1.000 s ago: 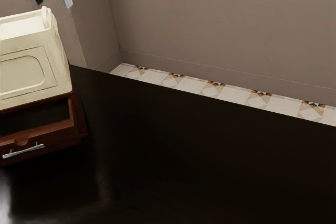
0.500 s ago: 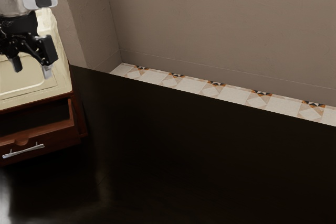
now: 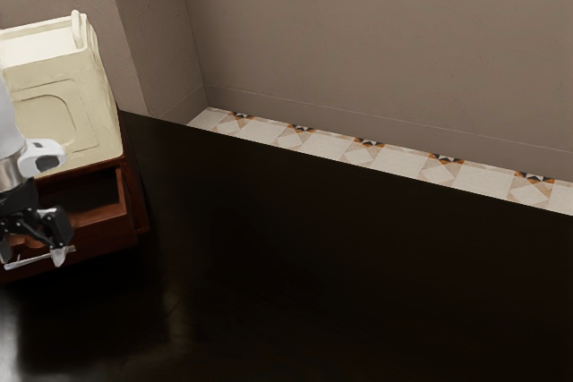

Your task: Push the drawer handle with one arm to close the drawer

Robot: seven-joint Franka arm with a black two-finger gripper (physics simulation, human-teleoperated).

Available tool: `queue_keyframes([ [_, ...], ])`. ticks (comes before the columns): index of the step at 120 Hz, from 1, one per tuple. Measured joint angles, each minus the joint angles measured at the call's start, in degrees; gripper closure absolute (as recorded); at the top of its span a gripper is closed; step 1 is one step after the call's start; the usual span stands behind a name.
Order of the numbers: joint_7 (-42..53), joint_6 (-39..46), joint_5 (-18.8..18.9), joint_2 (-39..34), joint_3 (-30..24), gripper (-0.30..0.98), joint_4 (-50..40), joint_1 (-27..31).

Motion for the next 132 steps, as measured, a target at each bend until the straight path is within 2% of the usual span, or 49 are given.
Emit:
queue_keyframes([
  [26, -0.1, 5.4, -0.3, 0.9, 0.1, 0.02, -3.0, 1.8],
  [56, -0.2, 10.3, -0.5, 4.1, 0.0, 0.46, -3.9, 4.1],
  [78, -0.4, 12.4, -1.1, 4.9, -0.1, 0.65, -3.9, 4.4],
  [99, -0.8, 14.4, -1.4, 8.4, -0.2, 0.73, -3.4, 4.4],
  [132, -1.3, 17.0, -1.3, 9.9, -0.1, 0.76, -2.4, 5.4],
])
